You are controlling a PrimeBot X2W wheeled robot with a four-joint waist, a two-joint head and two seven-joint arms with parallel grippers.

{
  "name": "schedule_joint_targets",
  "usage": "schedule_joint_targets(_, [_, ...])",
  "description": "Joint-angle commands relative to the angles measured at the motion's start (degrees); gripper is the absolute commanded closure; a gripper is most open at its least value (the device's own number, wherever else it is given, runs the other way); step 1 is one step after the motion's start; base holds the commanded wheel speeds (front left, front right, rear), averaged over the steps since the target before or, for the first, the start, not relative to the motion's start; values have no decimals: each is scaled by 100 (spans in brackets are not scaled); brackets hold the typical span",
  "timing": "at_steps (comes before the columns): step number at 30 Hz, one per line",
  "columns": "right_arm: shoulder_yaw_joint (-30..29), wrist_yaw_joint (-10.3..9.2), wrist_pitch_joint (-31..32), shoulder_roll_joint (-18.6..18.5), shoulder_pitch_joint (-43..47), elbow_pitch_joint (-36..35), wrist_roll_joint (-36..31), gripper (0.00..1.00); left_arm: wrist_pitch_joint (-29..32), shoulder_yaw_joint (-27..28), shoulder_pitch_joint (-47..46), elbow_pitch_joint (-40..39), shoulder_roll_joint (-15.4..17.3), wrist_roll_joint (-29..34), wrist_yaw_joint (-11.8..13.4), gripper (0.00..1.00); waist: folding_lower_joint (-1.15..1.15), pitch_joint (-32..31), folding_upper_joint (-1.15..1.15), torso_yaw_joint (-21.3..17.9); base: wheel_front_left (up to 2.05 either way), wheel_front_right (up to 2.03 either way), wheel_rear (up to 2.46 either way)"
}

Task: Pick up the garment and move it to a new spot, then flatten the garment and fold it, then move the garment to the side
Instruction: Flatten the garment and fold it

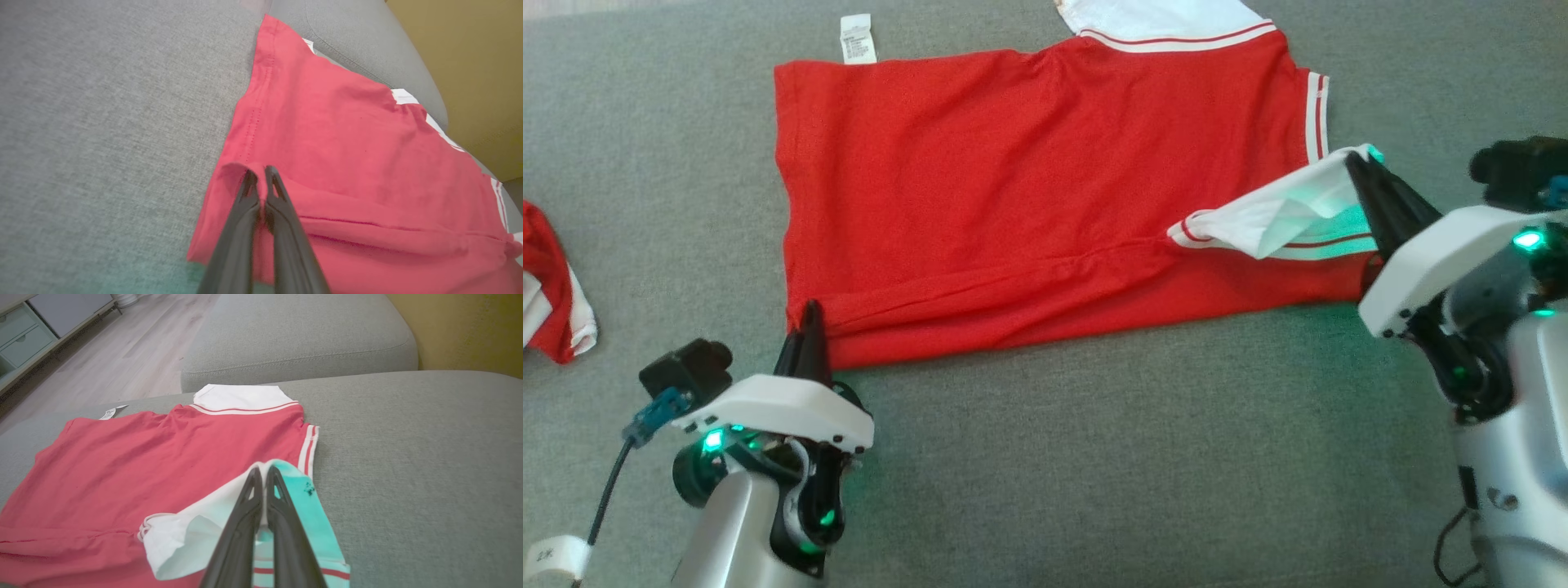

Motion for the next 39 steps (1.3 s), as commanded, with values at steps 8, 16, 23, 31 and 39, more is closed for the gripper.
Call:
schedule_joint_targets(8, [426, 39, -813, -119, -533, 148, 140, 0, -526, 107, -364, 142, 52, 251, -122, 0, -1, 2, 0, 31, 0, 0, 0])
schedule_joint_targets(16, [42, 39, -1257, 33, -19, 63, 145, 0, -1154, -64, 164, 88, 315, 901, 43, 0, -1, -259, 0, 5, 0, 0, 0])
schedule_joint_targets(23, [-478, 39, -993, 372, 802, -388, -81, 0, -870, -207, 366, 364, 418, 1087, 295, 0, -1, -340, 0, -96, 0, 0, 0])
schedule_joint_targets(31, [-802, 39, -875, 695, 1147, -492, -429, 0, -892, -161, 102, 723, 327, 1016, 373, 0, -1, -306, 0, -214, 0, 0, 0])
schedule_joint_targets(39, [-975, 39, -743, 830, 793, 304, -1039, 0, -621, -305, 23, 964, 330, 954, 286, 100, -1, -222, 0, -198, 0, 0, 0])
